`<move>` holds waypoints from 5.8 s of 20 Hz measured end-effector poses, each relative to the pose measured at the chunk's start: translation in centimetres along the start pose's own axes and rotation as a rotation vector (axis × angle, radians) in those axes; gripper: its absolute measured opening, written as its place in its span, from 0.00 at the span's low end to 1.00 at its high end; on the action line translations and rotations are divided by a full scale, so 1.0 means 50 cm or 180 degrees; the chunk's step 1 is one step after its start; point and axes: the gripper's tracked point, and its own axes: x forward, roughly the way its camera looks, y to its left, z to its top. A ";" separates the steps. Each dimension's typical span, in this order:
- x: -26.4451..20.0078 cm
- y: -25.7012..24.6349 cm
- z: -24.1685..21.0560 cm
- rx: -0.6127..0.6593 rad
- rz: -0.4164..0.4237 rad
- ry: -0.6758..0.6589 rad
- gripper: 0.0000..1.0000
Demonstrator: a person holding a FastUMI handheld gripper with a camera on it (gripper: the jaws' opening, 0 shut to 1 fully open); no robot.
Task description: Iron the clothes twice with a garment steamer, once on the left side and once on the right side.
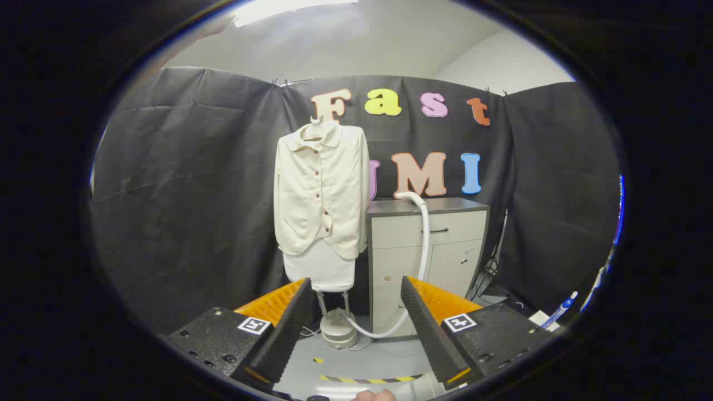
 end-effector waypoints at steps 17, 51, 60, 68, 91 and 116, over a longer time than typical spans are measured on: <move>0.058 0.047 -0.004 -0.0030 0.0012 0.0092 0.98; 1.040 -0.446 0.157 -0.0297 -0.0404 0.0324 0.98; 1.225 -0.491 0.159 -0.0220 -0.0352 0.0483 0.98; 1.262 -0.488 0.130 -0.0150 -0.0195 0.0634 0.75; 1.203 -0.481 0.140 0.0068 -0.0363 0.0610 0.38; 0.709 0.366 0.266 0.0098 -0.0037 0.0019 0.37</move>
